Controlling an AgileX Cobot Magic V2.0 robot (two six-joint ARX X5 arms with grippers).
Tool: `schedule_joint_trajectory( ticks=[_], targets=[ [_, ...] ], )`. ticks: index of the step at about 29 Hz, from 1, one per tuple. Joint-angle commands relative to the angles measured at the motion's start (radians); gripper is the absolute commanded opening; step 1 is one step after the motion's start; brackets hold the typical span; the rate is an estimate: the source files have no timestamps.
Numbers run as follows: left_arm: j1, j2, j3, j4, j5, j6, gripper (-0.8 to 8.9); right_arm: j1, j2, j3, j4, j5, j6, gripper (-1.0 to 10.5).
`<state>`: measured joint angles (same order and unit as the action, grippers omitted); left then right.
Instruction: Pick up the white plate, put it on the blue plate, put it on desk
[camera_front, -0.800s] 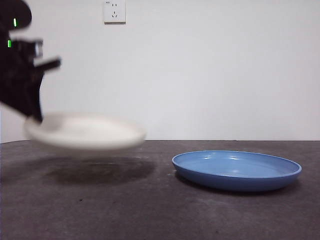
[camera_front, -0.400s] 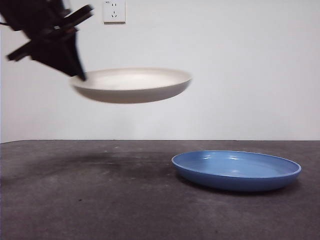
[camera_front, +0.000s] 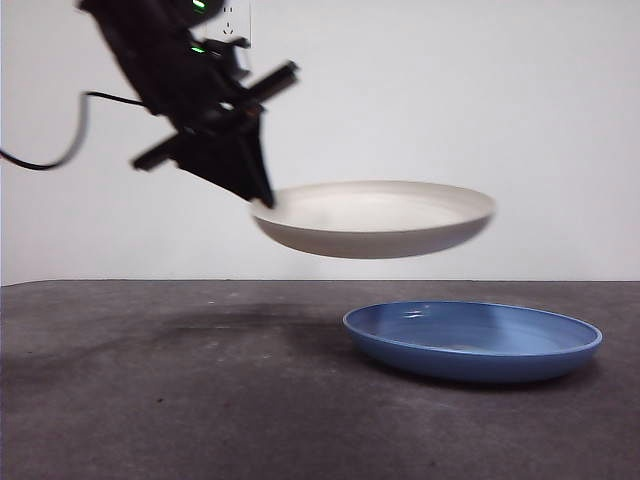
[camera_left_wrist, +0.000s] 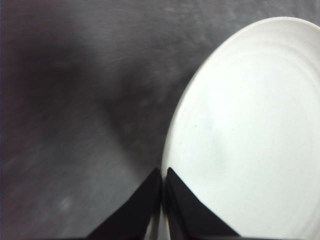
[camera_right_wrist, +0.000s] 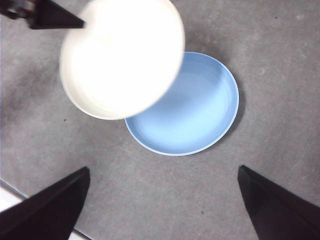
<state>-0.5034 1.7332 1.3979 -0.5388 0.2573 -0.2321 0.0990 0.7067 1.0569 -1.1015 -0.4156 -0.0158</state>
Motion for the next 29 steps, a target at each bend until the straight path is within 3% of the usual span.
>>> schedule_joint_trajectory(
  ticks=[1, 13, 27, 29],
  targets=[
    [-0.031, 0.079, 0.082, 0.008, 0.001, -0.019, 0.1, 0.003, -0.007, 0.023, 0.009, 0.005, 0.023, 4.7],
    [-0.108, 0.313, 0.245, -0.02, -0.023, -0.019, 0.1, 0.003, -0.053, 0.032, 0.005, 0.031, 0.051, 4.7],
    [-0.144, 0.369, 0.253, -0.008, -0.026, -0.012, 0.1, 0.003, -0.055, 0.032, 0.001, 0.031, 0.053, 4.7],
    [-0.144, 0.369, 0.253, -0.011, -0.026, -0.012, 0.68, 0.003, -0.055, 0.032, 0.001, 0.031, 0.053, 4.7]
  ],
)
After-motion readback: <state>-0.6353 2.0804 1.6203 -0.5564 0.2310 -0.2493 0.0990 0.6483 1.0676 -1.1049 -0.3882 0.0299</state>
